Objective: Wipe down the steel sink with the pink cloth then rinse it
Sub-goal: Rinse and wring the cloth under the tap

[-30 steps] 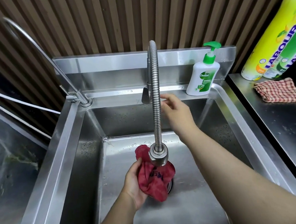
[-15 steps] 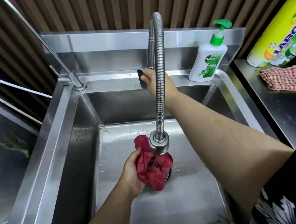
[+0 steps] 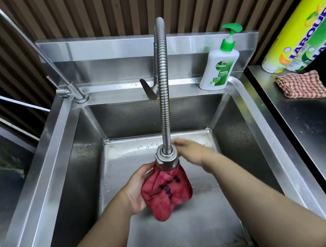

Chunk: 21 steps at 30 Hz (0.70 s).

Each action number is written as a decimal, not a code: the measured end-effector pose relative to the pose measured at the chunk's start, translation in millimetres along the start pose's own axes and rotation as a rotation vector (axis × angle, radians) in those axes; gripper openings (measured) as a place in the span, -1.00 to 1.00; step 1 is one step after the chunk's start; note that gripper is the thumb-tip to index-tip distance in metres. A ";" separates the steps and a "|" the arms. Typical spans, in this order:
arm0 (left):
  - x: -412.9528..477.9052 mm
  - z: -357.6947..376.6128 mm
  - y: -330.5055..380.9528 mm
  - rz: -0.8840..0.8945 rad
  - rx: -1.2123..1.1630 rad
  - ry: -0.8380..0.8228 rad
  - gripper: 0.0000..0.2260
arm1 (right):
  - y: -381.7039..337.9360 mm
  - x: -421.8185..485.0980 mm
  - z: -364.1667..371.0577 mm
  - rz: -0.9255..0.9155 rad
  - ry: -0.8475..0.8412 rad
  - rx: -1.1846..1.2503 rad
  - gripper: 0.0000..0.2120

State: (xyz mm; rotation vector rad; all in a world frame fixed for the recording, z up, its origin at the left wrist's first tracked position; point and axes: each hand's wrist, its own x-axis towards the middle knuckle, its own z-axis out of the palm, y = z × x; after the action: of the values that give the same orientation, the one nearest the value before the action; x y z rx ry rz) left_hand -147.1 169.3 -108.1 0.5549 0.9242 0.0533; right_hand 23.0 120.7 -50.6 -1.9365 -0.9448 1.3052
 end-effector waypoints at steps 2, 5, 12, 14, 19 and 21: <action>-1.5 -1.1 3.1 -0.067 0.110 0.013 -0.57 | 18.6 -9.2 7.7 0.111 -0.104 0.043 -0.67; 0.1 -4.8 2.2 -0.125 0.179 0.042 -0.54 | 40.2 -7.8 8.6 0.186 -0.037 0.179 -0.47; 6.7 -14.1 3.4 -0.057 0.048 0.093 -0.34 | 48.6 -2.6 7.9 0.125 0.039 0.335 -0.79; 4.6 -20.3 2.7 -0.010 -0.046 0.048 -0.32 | 47.4 -2.9 9.8 0.088 0.097 0.403 -0.77; -2.8 -22.5 2.0 0.145 0.063 0.023 -0.54 | 53.3 -9.9 9.6 -0.011 0.104 0.586 -0.70; -5.8 -24.0 2.6 0.181 0.096 0.025 -0.56 | 57.5 -11.1 5.2 0.064 0.066 0.515 -0.65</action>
State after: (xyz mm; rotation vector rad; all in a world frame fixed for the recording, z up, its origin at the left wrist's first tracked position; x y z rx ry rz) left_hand -168.6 180.3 -114.0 0.7277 0.9020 0.1802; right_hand 27.9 80.0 -92.6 -1.6027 -0.4547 1.3501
